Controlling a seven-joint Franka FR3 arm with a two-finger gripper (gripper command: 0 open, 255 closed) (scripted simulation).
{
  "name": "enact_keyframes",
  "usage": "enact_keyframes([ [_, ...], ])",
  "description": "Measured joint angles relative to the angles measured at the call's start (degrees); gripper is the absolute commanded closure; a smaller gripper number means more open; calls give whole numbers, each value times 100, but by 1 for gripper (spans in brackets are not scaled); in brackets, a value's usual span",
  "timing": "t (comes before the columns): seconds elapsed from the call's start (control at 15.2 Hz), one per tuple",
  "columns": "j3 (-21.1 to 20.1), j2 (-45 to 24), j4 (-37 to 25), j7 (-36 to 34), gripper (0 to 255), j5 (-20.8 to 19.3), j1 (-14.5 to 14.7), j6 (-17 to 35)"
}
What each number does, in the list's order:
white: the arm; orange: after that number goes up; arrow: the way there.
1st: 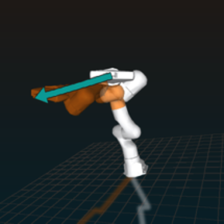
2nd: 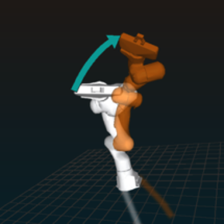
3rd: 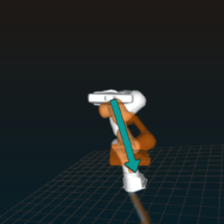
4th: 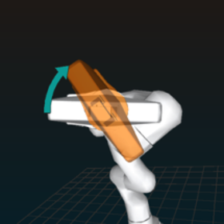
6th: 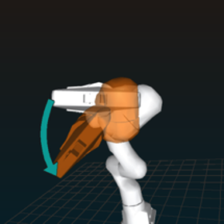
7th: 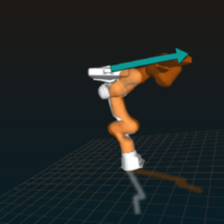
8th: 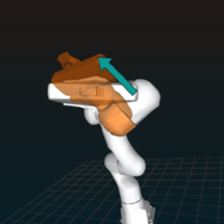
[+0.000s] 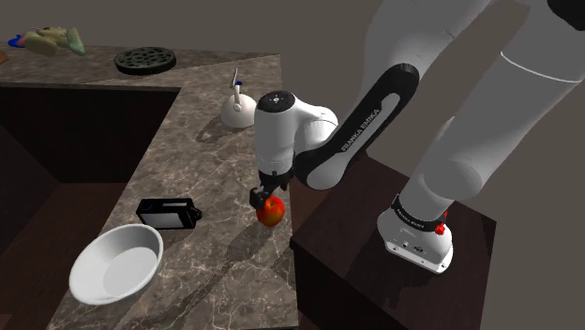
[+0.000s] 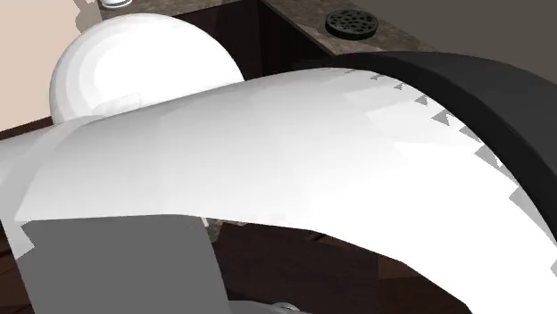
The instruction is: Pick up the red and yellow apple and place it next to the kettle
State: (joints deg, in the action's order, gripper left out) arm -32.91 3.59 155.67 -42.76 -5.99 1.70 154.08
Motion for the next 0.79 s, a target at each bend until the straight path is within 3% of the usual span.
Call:
enact_keyframes([
  [0.26,12,-362,-10,-407,0,-562,-108,276],
  [0.59,21,-411,-18,-465,0,-643,-116,309],
  [0.66,21,-411,-18,-465,255,-643,-116,309],
  [0.79,21,-411,-18,-465,255,-643,-116,309],
])
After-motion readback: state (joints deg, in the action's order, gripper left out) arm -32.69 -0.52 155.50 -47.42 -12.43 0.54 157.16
